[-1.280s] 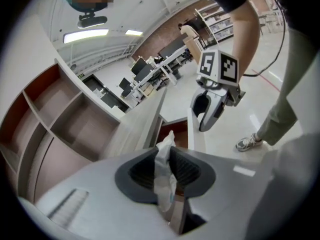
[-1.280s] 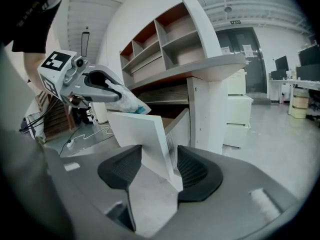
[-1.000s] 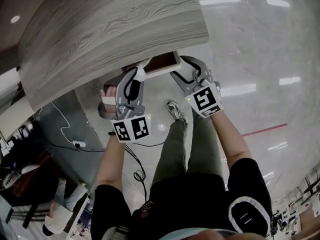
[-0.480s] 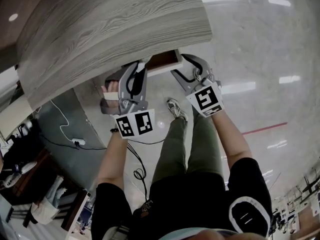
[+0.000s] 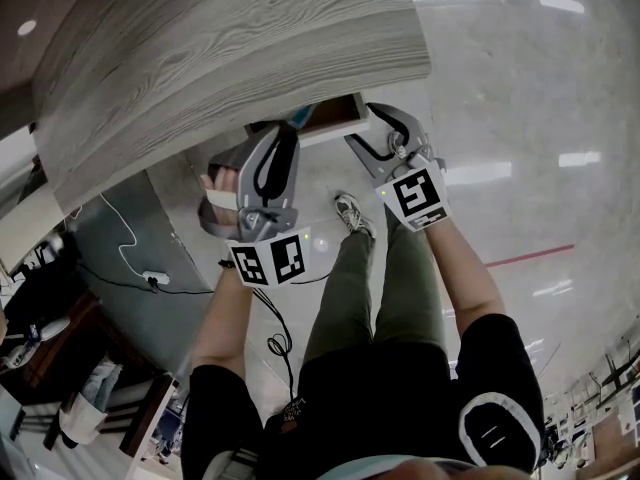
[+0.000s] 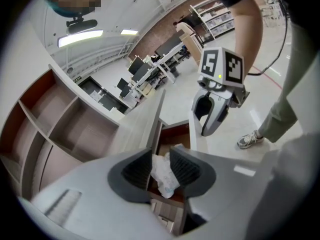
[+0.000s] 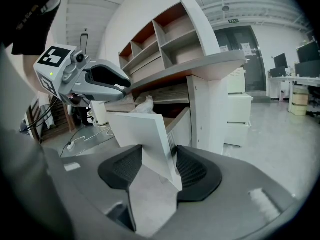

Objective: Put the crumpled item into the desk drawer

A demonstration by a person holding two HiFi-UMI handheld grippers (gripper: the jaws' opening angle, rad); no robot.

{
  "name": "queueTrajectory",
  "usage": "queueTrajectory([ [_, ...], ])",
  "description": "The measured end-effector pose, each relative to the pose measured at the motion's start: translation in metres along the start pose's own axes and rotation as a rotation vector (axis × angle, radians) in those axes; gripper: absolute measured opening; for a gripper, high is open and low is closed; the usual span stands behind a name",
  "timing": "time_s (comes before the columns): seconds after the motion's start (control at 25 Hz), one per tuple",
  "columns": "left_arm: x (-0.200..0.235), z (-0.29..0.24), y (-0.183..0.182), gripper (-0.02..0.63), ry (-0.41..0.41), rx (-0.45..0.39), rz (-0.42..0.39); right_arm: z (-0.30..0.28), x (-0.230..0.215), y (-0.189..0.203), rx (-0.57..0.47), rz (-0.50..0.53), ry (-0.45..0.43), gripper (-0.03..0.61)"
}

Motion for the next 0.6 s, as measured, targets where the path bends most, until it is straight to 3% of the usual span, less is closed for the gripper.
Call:
queueTrajectory([
  [0.24, -0.004, -0.008, 0.015, 0.124, 0.041, 0.076, 0.041, 0.001, 0.000, -0.001, -0.001, 0.001, 0.000, 0.216],
  [0.6, 0.002, -0.027, 0.025, 0.124, 0.062, 0.162, 0.166, 0.002, -0.001, 0.000, 0.003, 0.005, 0.000, 0.216],
])
Point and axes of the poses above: the fingertips, and each gripper's own axes: z backward along the fingers, x to its left, y out of its underside, the point moved 10 cm from there along z, backward along the fingers, and after that the axes turned 6 degrees about x, right-handed, at the moved point
